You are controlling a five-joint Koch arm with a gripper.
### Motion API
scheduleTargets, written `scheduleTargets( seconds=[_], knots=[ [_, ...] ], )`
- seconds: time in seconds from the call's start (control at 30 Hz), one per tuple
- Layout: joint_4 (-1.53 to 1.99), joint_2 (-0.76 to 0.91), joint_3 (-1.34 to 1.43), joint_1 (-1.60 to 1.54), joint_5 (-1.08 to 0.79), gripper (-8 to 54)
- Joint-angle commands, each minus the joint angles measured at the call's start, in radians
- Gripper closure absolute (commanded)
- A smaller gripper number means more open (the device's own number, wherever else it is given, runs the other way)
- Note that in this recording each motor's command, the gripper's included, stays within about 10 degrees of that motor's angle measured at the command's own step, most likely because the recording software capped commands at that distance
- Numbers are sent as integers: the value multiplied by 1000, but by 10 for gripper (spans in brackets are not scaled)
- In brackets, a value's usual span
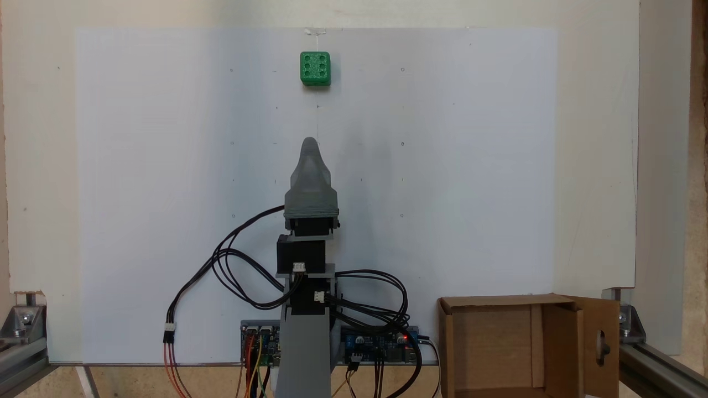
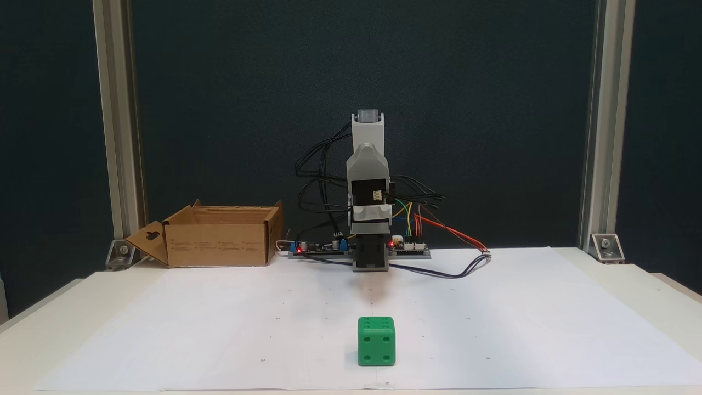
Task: Grasp a green dice and put it in the bin.
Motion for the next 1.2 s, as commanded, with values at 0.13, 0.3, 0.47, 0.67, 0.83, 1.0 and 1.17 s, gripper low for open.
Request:
scheduleTargets(
  seconds=[0.13, 0.3, 0.47, 0.67, 0.83, 1.0, 1.17],
  knots=[
    [100, 106, 49, 34, -38, 7],
    [100, 106, 49, 34, -38, 7],
    [98, 106, 49, 34, -38, 7],
    [77, 106, 49, 23, -37, 7],
    [77, 106, 49, 15, -38, 7],
    [77, 106, 49, 15, -38, 7],
    [84, 104, 49, 14, -46, 9]
  ],
)
